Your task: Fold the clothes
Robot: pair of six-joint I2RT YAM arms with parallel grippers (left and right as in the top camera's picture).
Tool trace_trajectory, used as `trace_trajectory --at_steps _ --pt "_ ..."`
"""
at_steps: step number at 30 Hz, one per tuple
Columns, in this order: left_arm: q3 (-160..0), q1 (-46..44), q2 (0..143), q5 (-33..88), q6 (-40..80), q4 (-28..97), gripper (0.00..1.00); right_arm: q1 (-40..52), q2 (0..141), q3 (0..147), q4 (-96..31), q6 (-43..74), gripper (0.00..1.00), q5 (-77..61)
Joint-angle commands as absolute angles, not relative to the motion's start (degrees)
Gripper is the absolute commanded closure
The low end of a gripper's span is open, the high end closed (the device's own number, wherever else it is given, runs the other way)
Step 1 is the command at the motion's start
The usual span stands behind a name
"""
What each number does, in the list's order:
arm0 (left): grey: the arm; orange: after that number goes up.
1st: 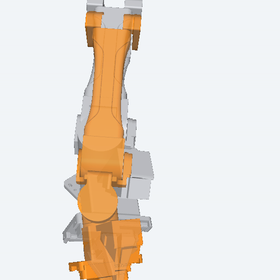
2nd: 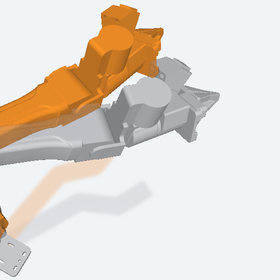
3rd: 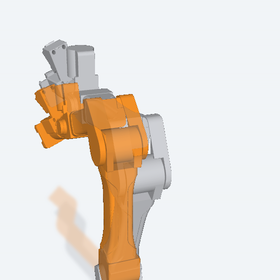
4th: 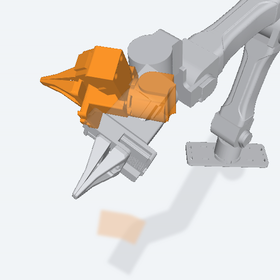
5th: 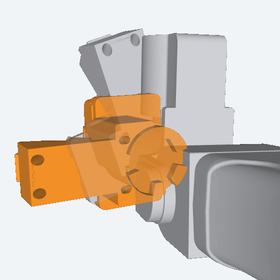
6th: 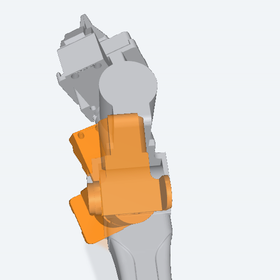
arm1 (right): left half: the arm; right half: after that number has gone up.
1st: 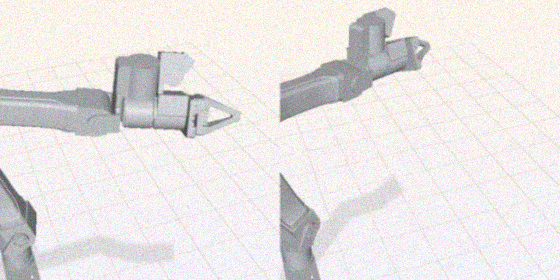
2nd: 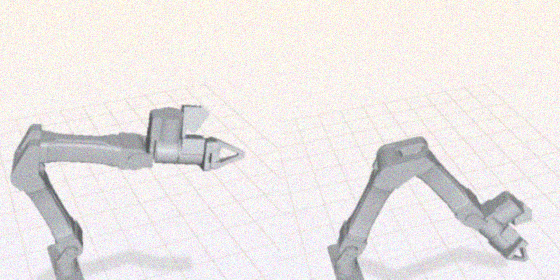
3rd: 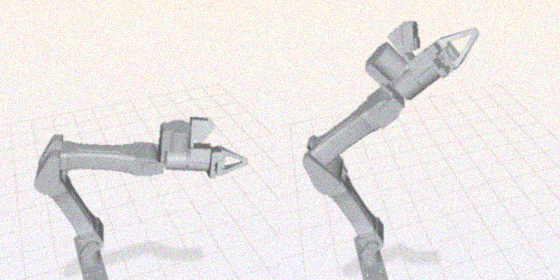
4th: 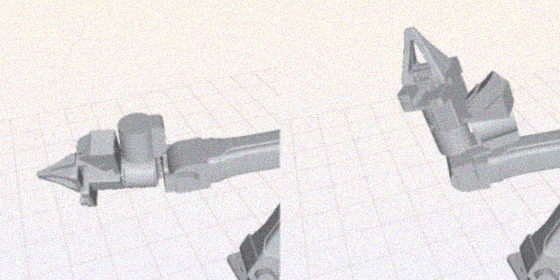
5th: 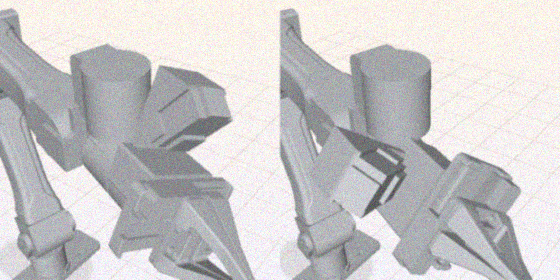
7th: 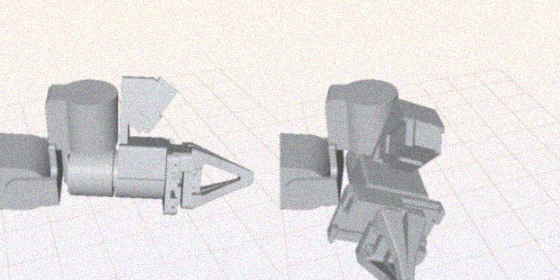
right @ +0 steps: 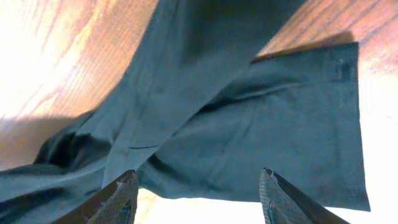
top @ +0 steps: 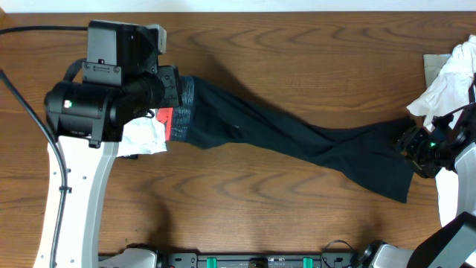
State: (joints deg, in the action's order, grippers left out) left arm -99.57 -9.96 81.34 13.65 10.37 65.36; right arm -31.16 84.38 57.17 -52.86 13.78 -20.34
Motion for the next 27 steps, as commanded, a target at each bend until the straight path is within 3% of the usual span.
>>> trace_trajectory --at_steps 1,13,27 --pt "-100.1 -9.9 82.0 12.3 8.6 65.3 0.94 -30.3 84.5 56.1 -52.9 13.2 0.39 -19.5" --pt "-100.1 -9.9 82.0 11.7 8.6 64.9 0.94 -30.4 84.6 48.2 -46.0 13.2 0.34 -19.4" --pt "-100.2 -9.9 81.3 9.6 8.7 62.1 0.94 -32.4 86.0 48.2 -34.0 19.6 0.38 -16.3"
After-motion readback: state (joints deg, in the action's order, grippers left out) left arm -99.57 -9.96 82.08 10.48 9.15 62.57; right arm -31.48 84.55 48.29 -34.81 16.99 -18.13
